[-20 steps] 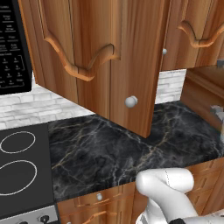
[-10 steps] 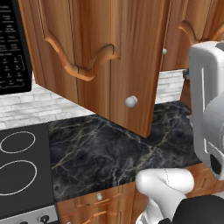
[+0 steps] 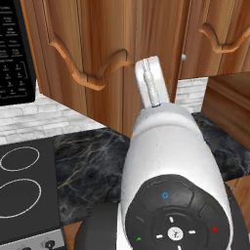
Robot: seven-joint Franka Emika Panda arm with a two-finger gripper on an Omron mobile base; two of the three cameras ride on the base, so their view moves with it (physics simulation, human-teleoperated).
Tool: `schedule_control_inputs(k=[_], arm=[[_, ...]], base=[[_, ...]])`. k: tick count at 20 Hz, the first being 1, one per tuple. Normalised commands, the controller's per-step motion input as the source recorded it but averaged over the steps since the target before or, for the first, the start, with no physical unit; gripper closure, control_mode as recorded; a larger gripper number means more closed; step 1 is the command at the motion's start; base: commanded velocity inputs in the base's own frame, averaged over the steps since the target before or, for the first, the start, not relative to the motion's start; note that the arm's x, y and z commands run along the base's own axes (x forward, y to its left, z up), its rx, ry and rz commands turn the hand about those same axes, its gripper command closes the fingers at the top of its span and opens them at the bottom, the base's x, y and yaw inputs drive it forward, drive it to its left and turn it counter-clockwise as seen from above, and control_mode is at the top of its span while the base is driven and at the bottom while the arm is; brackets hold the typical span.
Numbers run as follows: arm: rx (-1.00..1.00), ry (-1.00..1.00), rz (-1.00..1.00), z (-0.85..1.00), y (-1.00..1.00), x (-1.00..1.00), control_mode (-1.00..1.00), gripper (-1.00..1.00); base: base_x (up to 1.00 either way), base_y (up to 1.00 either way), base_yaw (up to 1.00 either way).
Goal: Open the cabinet and move the ladle to the pot. Then close the cabinet.
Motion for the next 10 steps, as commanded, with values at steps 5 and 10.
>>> schedule_control_inputs(k=[5, 10], arm=[[-0.11, -0.08, -0.21, -0.14, 0.48, 0.68, -1.0, -1.0], [-0.09, -0.06, -0.2, -0.17, 0.13, 0.73, -1.0, -1.0]], base=[[0.0, 0.0, 0.0], [0.0, 0.0, 0.0]])
